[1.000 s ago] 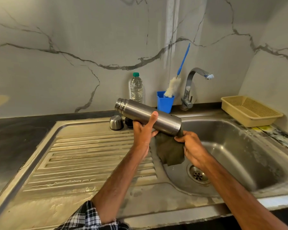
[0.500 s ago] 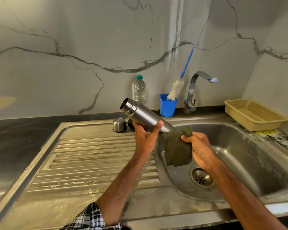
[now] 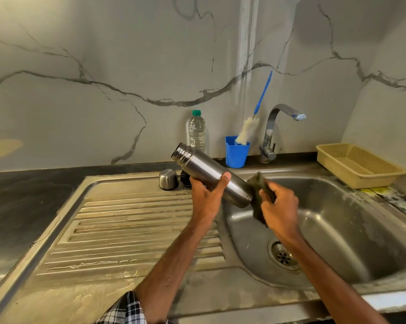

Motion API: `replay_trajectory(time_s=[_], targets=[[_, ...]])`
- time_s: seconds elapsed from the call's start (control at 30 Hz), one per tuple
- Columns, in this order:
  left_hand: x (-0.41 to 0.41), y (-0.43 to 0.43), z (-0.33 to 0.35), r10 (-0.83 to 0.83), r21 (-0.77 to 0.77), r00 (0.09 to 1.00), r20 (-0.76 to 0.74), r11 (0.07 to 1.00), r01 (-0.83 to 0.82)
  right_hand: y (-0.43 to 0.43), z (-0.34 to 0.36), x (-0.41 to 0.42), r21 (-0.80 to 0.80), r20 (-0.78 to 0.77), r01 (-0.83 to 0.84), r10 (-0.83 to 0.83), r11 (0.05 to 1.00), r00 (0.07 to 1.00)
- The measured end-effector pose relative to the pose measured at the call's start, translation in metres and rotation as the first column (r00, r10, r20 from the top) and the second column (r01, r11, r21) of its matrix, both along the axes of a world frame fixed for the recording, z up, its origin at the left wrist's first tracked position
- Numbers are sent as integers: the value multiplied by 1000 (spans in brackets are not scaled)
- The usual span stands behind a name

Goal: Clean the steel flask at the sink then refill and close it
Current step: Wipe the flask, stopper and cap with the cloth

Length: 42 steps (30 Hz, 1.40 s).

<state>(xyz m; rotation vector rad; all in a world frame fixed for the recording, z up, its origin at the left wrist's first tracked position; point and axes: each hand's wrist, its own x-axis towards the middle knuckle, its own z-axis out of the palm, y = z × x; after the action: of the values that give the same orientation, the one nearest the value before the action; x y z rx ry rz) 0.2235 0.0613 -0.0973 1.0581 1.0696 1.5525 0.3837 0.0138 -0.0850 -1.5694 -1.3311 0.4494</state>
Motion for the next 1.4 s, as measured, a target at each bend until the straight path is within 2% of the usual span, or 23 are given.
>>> replay_trajectory(time_s=[0.07, 0.17, 0.33, 0.4, 0.5, 0.57, 0.67, 0.73, 0.83, 0.97, 1.1, 1.27, 1.33, 1.4], targets=[[-3, 1, 1, 14, -12, 1000, 4, 1000, -14, -5, -5, -9, 33, 112, -158, 153, 987, 982], [-10, 4, 1, 41, -18, 999, 22, 999, -40, -5, -8, -13, 150, 245, -263, 222, 953, 944], [-6, 0, 6, -38, -20, 995, -89, 999, 37, 11, -7, -5, 12, 167, -196, 191, 981, 967], [-7, -1, 8, -53, -17, 993, -102, 999, 52, 8, -9, -1, 36, 183, -219, 209, 975, 961], [-13, -1, 12, -76, -48, 996, -41, 996, 74, 2, -7, 4, 92, 198, -238, 216, 967, 956], [-17, -3, 15, -124, -67, 991, -41, 990, 121, 7, -7, 6, 26, 209, -240, 230, 970, 951], [-19, -6, 20, -222, -94, 973, -67, 972, 215, 18, -9, 10, -155, 200, -261, 289, 953, 936], [-20, -7, 24, -240, -102, 970, -39, 967, 235, 21, -9, 13, -193, 137, -275, 304, 942, 943], [-24, -4, 26, -225, -101, 974, -32, 970, 220, 20, -6, 17, -189, -82, -289, 278, 939, 957], [-35, 0, 24, -191, -87, 979, -65, 979, 185, 27, -9, 24, -153, -66, -185, 176, 971, 982], [-42, -1, 30, -162, -65, 985, -61, 985, 158, 30, -17, 26, -151, -141, -102, 81, 983, 987], [-39, -6, 37, -157, -37, 984, -81, 987, 154, 25, -16, 21, -181, -183, -117, 83, 977, 980], [-38, -7, 35, -147, -40, 984, -97, 989, 144, 23, -22, 21, -198, -248, -123, 72, 972, 966], [-38, -7, 34, -129, -38, 986, -104, 991, 126, 22, -26, 20, -224, -392, -132, 34, 966, 919]])
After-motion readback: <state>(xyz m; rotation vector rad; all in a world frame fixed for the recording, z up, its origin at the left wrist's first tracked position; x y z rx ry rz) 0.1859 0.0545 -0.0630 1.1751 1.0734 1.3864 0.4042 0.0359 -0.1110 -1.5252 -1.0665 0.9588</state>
